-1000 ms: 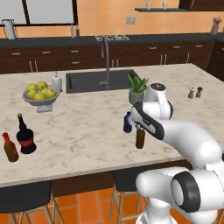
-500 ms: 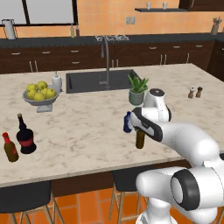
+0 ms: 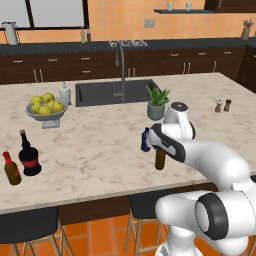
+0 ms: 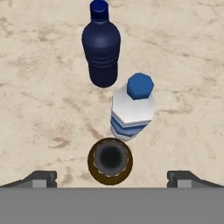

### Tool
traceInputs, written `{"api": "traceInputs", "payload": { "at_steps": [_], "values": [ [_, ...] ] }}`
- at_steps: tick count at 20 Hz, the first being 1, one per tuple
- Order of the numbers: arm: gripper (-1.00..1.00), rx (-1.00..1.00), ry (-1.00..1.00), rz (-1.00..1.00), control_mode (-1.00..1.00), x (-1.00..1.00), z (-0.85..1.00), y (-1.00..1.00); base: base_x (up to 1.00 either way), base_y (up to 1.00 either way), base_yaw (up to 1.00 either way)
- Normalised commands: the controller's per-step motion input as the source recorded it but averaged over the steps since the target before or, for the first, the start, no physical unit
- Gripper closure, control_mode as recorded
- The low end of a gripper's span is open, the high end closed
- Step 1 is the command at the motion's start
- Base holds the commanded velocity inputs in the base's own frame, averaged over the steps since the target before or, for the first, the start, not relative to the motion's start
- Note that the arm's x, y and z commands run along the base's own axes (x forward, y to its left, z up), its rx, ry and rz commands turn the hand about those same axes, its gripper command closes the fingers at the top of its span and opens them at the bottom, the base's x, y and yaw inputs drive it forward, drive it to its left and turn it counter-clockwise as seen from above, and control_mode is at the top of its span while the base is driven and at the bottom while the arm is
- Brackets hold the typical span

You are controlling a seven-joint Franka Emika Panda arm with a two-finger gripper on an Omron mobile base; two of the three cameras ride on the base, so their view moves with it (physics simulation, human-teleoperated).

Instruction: Move the plastic bottles in the middle to the plastics group, and the glass bottles in the middle to the glass group.

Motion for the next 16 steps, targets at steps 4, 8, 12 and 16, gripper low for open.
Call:
{"api": "traceInputs", "payload": {
  "at_steps": [4, 8, 12, 16],
  "values": [
    [-1.00, 0.00, 0.00, 0.00, -1.00, 0.12, -0.01, 0.00, 0.00, 0.00, 0.00],
    [-1.00, 0.00, 0.00, 0.00, -1.00, 0.02, -0.07, 0.00, 0.00, 0.00, 0.00],
    [-1.00, 0.00, 0.00, 0.00, -1.00, 0.05, -0.14, 0.00, 0.00, 0.00, 0.00],
    [-1.00, 0.00, 0.00, 0.00, -1.00, 0.10, -0.12, 0.00, 0.00, 0.00, 0.00]
  ]
}}
